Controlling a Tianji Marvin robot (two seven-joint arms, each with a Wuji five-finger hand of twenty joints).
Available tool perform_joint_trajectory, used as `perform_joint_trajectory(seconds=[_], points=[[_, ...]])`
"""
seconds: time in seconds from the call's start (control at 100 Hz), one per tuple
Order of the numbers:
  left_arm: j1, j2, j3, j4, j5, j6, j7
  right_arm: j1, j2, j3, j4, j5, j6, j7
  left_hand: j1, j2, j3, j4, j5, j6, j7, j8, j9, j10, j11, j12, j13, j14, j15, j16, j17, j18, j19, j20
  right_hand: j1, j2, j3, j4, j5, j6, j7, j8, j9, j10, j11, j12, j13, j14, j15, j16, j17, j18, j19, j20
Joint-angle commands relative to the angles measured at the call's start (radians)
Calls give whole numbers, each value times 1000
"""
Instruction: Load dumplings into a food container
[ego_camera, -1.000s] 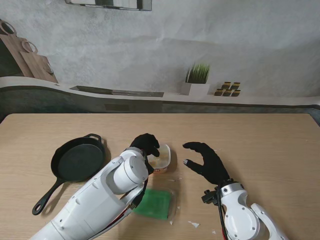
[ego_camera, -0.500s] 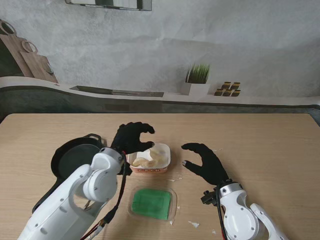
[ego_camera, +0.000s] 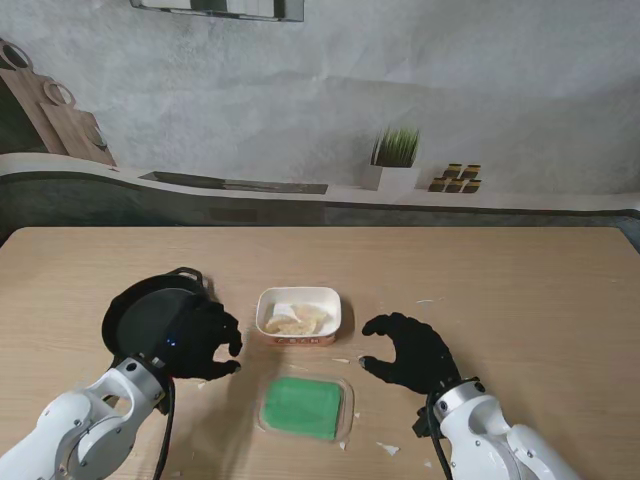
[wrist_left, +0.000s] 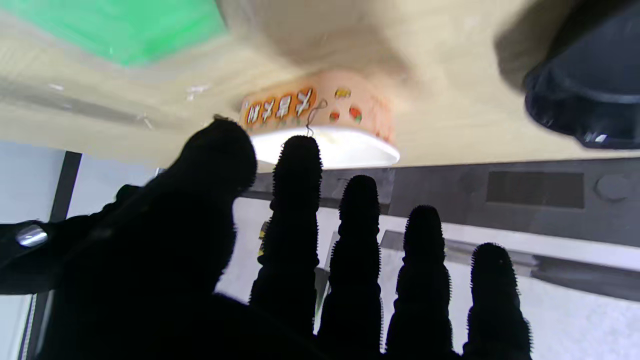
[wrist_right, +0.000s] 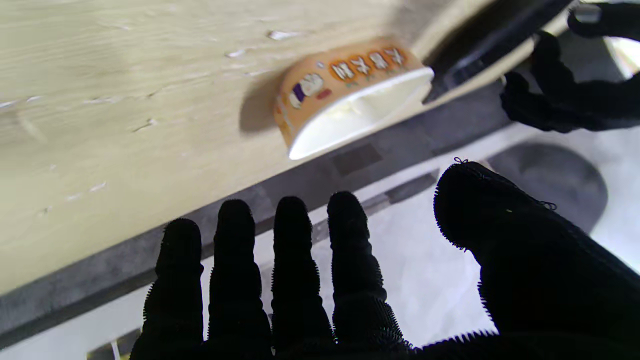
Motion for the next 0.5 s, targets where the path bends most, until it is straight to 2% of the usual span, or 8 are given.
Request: perform_joint_trajectory(seconds=[0.0,0.03,0.12,0.14,0.24,0.26,0.35,0.49], points=[[27,4,9,31,-52,18,-16,-41,8,-9,-27,34,37,30,-44,50,-19,-22,46,-8,-19,-29,-7,-25,-34,-27,-34,-25,-29,-25,-15,7,-57,-22,-25,0,-16,35,12,37,3,17,21,26,46,19,14,34,52,29,15,14,64,45],[34,6,10,33,-55,20,-29,-54,12,-12,-41,12,59,46,-53,66,-23,-20,46,3,-42,-31,-18,-25,-40,-35,-43,-31,-34,-31,-15,4,-73,-29,-30,4,-26,35,15,47,2,17,26,32,55,23,17,42,69,37,7,15,100,53],[42,10,18,52,-48,27,-47,-82,23,-30,-76,-45,140,97,-82,100,-29,-11,46,21,-113,-36,-44,-26,-45,-49,-68,-38,-47,-41,-15,-1,-138,-41,-45,23,-56,35,25,70,0,18,33,43,80,33,26,62,114,57,-44,6,300,0],[43,11,20,56,-46,32,-50,-86,25,-36,-83,-53,161,110,-85,104,-29,-10,48,26,-120,-36,-50,-25,-47,-52,-75,-39,-52,-44,-18,0,-151,-43,-47,29,-65,36,26,70,0,19,29,42,88,35,23,66,126,62,-67,0,380,-60],[53,12,31,75,-47,51,-53,-94,37,-77,-113,-93,280,179,-96,120,-25,-4,50,52,-143,-39,-64,-22,-53,-61,-86,-37,-61,-50,-22,1,-183,-41,-58,54,-78,33,23,70,1,19,0,49,112,44,14,70,170,83,-109,-21,516,-98],[55,12,34,78,-47,56,-51,-93,39,-86,-118,-100,302,195,-104,120,-14,-2,57,58,-156,-28,-67,-14,-50,-69,-90,-36,-62,-50,-17,0,-216,-10,-57,62,-88,34,21,70,3,20,-11,48,119,43,8,68,175,84,-118,-24,549,-147],[62,11,44,92,-39,75,-26,-79,48,-132,-123,-123,379,237,-114,131,-8,6,81,81,-167,-30,-69,-13,-53,-75,-95,-34,-63,-50,-20,4,-242,3,-66,86,-105,29,27,67,5,21,-51,47,133,48,-7,57,192,92,-133,-41,577,-168],[63,12,56,102,-47,92,-35,-44,48,-209,-102,-99,463,219,-117,136,2,11,89,93,-188,-40,-87,-16,-71,-91,-115,-39,-83,-61,-30,1,-288,7,-67,99,-109,27,27,66,5,21,-92,45,131,45,-40,44,186,91,-160,-59,570,-181]])
